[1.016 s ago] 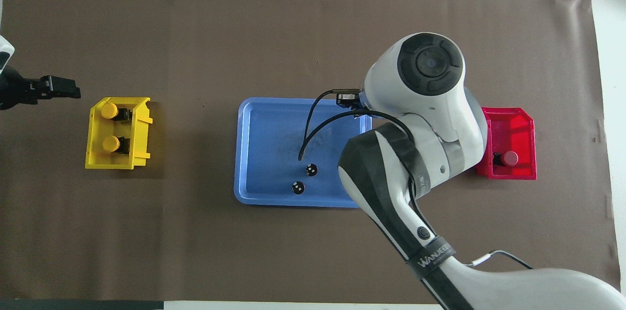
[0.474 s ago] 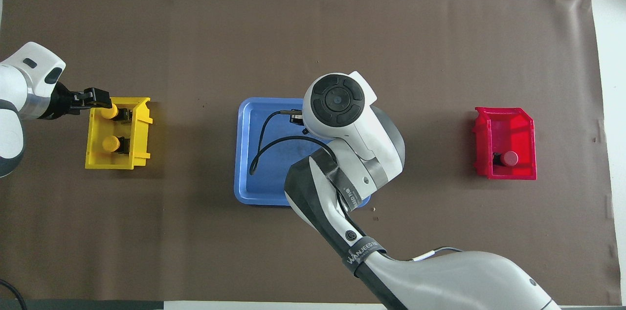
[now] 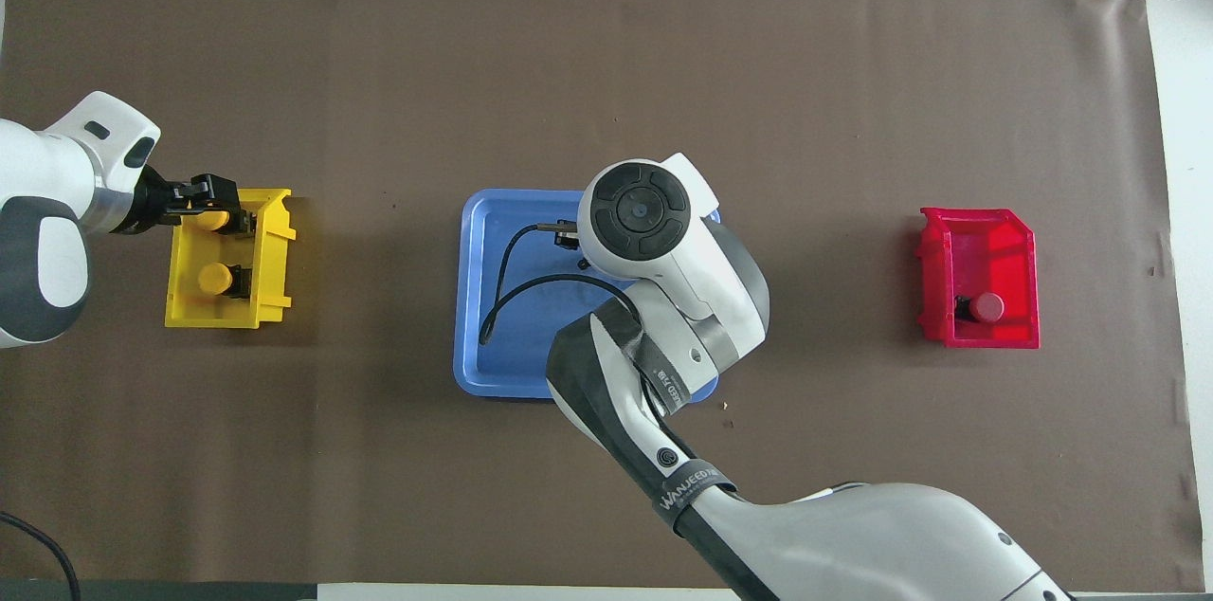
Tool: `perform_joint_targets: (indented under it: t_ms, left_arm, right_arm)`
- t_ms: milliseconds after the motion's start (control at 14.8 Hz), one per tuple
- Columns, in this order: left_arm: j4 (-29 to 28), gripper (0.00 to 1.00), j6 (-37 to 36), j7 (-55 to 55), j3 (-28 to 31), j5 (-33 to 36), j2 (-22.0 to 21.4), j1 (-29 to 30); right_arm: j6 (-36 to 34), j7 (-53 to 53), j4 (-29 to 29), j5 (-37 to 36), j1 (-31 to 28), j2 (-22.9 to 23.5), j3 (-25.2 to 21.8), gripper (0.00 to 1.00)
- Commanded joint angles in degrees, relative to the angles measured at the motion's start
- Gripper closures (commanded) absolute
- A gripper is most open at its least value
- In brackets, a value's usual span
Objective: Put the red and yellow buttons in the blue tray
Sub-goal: 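Carry the red button into the tray while the left gripper reaches yellow holder, then grasp a yellow button with the left gripper while the right gripper grasps red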
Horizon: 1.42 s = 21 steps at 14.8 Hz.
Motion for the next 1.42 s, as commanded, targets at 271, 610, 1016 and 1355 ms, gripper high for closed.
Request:
perform_joint_targets:
  t_ms: [271, 610, 1016, 1355]
  left_arm:
    - [-1.3, 0.27, 2.8, -1.3, 0.5, 0.4, 1.0, -0.6]
    - [-1.5, 0.35, 3.0, -1.3, 0.5, 0.4, 1.0, -0.5]
    - [-2.1, 0.39, 3.6, -1.2, 0.5, 0.4, 1.8, -0.5]
    - [-1.7, 0.91, 4.0, -0.8, 0.5, 0.4, 2.4, 0.2]
  right_arm:
    - [-14.3, -18.6, 3.5, 0.0, -13.2, -8.4, -0.3, 0.22]
    - [-17.2, -42.6, -17.1, 0.7, -28.8, -26.0, -0.3, 0.26]
    - [-8.1, -55.3, -28.8, 0.7, -37.5, -32.0, -0.4, 0.3]
    - [-2.2, -58.3, -32.8, 0.7, -40.0, -31.3, -0.5, 0.32]
